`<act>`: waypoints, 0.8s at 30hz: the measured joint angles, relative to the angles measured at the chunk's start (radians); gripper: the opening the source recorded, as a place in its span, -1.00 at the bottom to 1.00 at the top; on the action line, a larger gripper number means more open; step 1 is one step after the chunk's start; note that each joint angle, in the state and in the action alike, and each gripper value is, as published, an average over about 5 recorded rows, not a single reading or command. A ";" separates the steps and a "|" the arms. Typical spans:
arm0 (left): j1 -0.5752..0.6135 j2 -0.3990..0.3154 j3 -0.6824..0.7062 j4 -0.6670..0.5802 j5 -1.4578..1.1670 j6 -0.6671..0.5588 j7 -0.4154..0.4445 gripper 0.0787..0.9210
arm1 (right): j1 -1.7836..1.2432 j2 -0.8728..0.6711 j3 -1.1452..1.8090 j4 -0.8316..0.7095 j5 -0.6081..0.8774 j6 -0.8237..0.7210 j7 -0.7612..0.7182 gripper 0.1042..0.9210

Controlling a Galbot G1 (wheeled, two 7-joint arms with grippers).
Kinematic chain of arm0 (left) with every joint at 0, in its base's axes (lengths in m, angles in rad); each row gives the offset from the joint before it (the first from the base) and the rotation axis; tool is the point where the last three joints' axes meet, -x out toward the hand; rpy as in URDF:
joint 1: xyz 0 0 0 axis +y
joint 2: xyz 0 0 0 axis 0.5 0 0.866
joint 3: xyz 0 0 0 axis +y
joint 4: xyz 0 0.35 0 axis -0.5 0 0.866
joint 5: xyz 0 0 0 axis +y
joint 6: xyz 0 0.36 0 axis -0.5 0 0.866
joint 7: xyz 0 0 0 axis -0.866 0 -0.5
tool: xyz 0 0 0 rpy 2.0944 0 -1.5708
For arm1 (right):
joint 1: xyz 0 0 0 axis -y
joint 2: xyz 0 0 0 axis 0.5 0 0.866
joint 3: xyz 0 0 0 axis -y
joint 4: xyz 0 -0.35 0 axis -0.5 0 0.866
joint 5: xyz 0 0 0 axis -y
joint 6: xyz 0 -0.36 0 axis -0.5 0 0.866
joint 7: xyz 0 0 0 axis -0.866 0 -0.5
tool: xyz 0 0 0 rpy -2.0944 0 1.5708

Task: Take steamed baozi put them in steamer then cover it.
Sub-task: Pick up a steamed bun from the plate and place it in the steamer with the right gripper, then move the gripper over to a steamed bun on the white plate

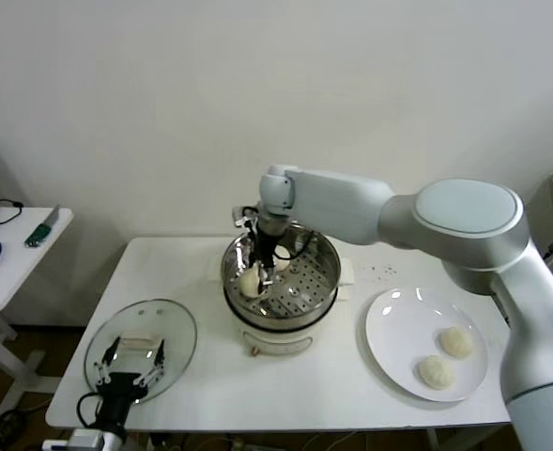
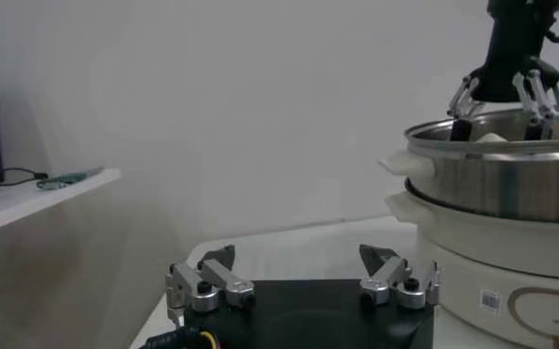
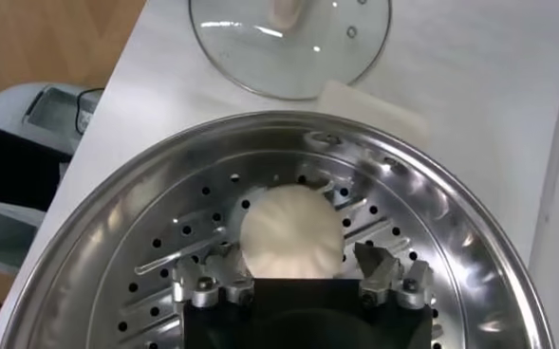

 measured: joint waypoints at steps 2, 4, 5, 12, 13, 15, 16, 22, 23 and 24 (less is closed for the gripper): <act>0.000 0.000 0.000 0.002 0.000 0.000 -0.002 0.77 | 0.001 -0.001 0.002 0.003 -0.002 0.000 -0.001 0.76; 0.000 0.000 0.000 0.002 0.000 0.000 -0.004 0.77 | 0.005 -0.005 0.004 0.008 -0.002 0.000 -0.003 0.76; 0.001 0.000 0.000 0.002 0.000 0.000 -0.005 0.77 | 0.009 -0.008 0.005 0.012 -0.002 0.000 -0.004 0.76; 0.004 0.001 0.006 0.000 -0.001 0.001 -0.009 0.77 | 0.079 -0.073 -0.009 0.074 0.012 0.004 -0.015 0.76; 0.005 0.002 0.006 -0.001 -0.001 0.001 -0.009 0.77 | 0.094 -0.089 -0.013 0.090 0.013 0.005 -0.016 0.76; 0.005 0.002 0.006 -0.001 -0.002 0.001 -0.011 0.77 | 0.125 -0.127 -0.023 0.128 0.012 0.006 -0.017 0.76; 0.005 0.003 0.006 -0.001 -0.002 0.002 -0.012 0.77 | 0.141 -0.150 -0.028 0.149 0.010 0.006 -0.018 0.76; 0.002 0.002 0.005 -0.004 -0.003 0.006 -0.013 0.77 | 0.215 -0.318 -0.058 0.293 -0.025 0.004 -0.018 0.76; 0.000 0.000 0.004 -0.006 -0.003 0.008 -0.012 0.77 | 0.222 -0.349 -0.062 0.317 -0.034 0.004 -0.018 0.76; -0.001 -0.001 0.003 -0.008 -0.003 0.010 -0.011 0.77 | 0.228 -0.379 -0.066 0.340 -0.045 0.004 -0.017 0.76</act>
